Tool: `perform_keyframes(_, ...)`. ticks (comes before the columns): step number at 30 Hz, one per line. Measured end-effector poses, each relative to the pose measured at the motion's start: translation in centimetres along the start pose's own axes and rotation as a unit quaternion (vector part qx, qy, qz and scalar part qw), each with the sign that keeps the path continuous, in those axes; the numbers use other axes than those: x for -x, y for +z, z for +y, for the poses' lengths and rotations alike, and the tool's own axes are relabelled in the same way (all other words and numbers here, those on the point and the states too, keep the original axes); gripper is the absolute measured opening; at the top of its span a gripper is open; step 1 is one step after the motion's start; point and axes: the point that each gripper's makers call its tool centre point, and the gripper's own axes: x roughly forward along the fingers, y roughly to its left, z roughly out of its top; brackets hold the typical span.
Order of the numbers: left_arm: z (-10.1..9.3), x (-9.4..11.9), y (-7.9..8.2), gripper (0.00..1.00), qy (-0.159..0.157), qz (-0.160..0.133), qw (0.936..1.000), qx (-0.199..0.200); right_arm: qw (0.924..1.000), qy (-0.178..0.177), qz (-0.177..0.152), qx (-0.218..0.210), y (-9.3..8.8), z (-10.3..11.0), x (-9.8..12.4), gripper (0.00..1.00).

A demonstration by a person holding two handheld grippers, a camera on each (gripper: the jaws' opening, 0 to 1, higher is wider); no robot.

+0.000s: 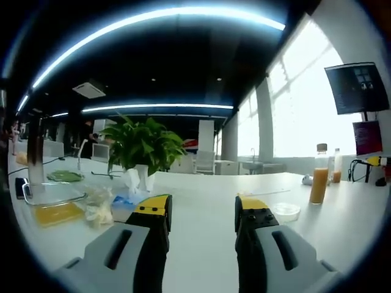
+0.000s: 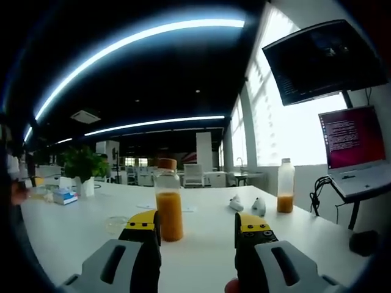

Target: Open the Petri dish lid, place the lid on the table, pour the liquid culture medium into the Petri dish, pick up the Petri dish lid from the table, and close the Petri dish

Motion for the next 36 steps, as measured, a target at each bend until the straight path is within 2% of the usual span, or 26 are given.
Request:
perform_keyframes(5,0.0,-0.5,0.3,0.33,-0.016,0.004,0.9999,-0.003,0.9995,0.024,0.010,0.018,0.2,1.0,-0.5,0.46)
perform_keyframes(6,-0.3,-0.7,0.5,0.34,-0.025,0.001,0.9996,0.011,0.9995,0.021,0.009,0.020,0.4,1.0,-0.6,0.46)
perform_keyframes(15,-2.9,-1.9,2.1,0.36,-0.076,-0.001,0.9968,-0.023,0.9970,0.059,0.015,0.048,1.4,3.3,-1.9,0.47)
perform_keyframes(16,-3.6,-2.1,2.1,0.36,-0.089,0.001,0.9953,-0.038,0.9966,0.061,0.016,0.052,1.5,3.6,-2.1,0.47)
perform_keyframes(20,-6.2,-3.0,1.8,0.38,-0.130,0.010,0.9901,-0.053,0.9920,0.099,0.030,0.072,1.2,5.6,-3.3,0.48)
perform_keyframes(24,-8.0,-3.6,1.4,0.41,-0.167,0.019,0.9847,-0.046,0.9877,0.131,0.038,0.076,1.0,7.4,-4.3,0.49)
perform_keyframes(25,-8.2,-4.0,1.2,0.41,-0.176,0.022,0.9831,-0.045,0.9869,0.137,0.039,0.076,0.9,7.7,-4.6,0.49)
perform_keyframes(27,-9.0,-4.3,0.4,0.41,-0.194,0.038,0.9778,-0.070,0.9863,0.152,0.033,0.054,1.2,8.5,-5.2,0.49)
perform_keyframes(29,-9.7,-4.5,0.3,0.41,-0.210,0.040,0.9750,-0.060,0.9813,0.182,0.042,0.047,0.9,9.4,-5.6,0.49)
perform_keyframes(31,-10.4,-4.8,0.3,0.42,-0.227,0.039,0.9705,-0.071,0.9787,0.192,0.048,0.055,0.7,9.6,-6.2,0.49)
perform_keyframes(34,-11.6,-5.1,0.3,0.44,-0.255,0.041,0.9632,-0.073,0.9674,0.232,0.067,0.077,0.2,11.1,-6.9,0.50)
perform_keyframes(36,-12.2,-5.5,0.0,0.46,-0.272,0.049,0.9580,-0.076,0.9638,0.244,0.074,0.077,0.1,11.8,-7.4,0.51)
